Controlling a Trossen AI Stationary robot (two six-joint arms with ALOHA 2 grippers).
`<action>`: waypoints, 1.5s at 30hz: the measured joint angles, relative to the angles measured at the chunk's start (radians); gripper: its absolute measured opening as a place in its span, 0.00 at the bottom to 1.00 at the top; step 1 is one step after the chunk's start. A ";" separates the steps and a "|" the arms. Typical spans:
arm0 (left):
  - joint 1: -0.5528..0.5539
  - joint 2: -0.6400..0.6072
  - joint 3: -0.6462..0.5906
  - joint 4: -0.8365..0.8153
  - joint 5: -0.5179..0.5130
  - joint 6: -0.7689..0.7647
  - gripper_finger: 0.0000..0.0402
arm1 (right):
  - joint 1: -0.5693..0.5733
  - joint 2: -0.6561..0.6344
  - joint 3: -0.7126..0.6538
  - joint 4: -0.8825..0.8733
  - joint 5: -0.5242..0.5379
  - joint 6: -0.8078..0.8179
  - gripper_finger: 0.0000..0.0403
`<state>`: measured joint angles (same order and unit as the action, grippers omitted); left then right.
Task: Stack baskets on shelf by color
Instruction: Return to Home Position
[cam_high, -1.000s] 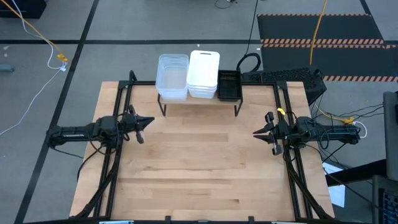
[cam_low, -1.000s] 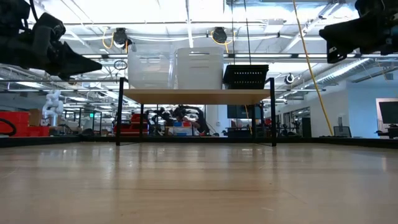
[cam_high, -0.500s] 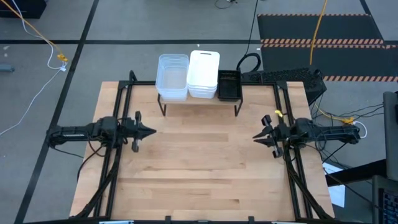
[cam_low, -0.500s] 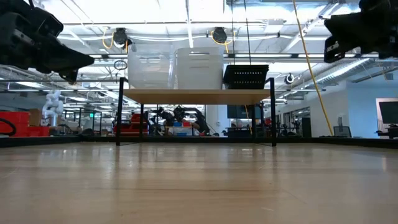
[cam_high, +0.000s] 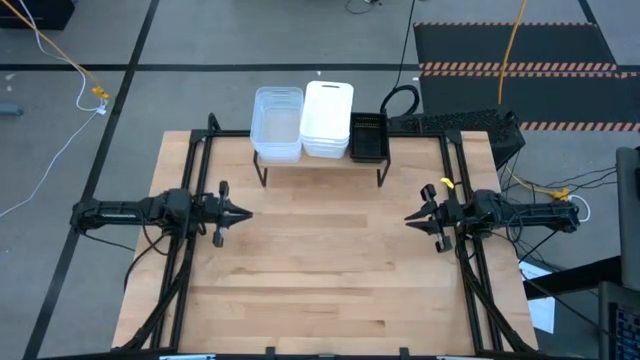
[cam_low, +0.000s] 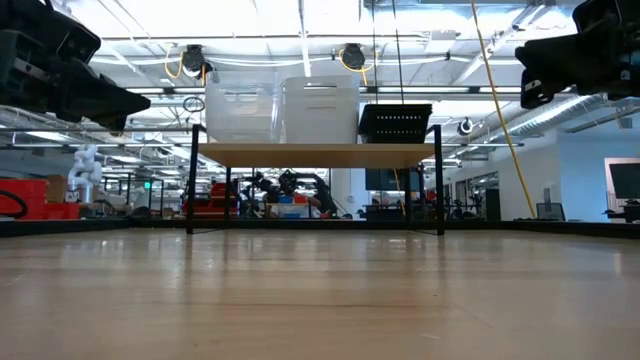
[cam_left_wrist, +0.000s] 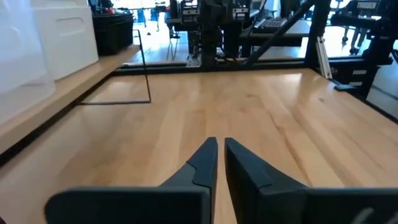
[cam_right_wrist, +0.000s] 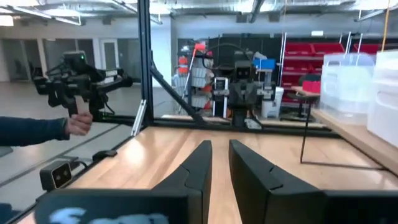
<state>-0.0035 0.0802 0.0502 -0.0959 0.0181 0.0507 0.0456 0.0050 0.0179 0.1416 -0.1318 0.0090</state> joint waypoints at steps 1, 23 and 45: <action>0.000 0.000 0.000 0.000 0.000 0.003 0.09 | 0.000 0.002 -0.001 -0.002 0.000 -0.001 0.12; 0.000 0.000 0.000 0.003 0.000 -0.003 0.10 | 0.000 0.002 -0.002 0.004 0.000 -0.002 0.12; 0.000 0.000 -0.001 0.003 -0.001 -0.004 0.10 | 0.000 0.002 -0.003 0.004 0.000 -0.002 0.12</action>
<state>-0.0035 0.0803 0.0494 -0.0933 0.0173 0.0471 0.0456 0.0071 0.0151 0.1455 -0.1318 0.0074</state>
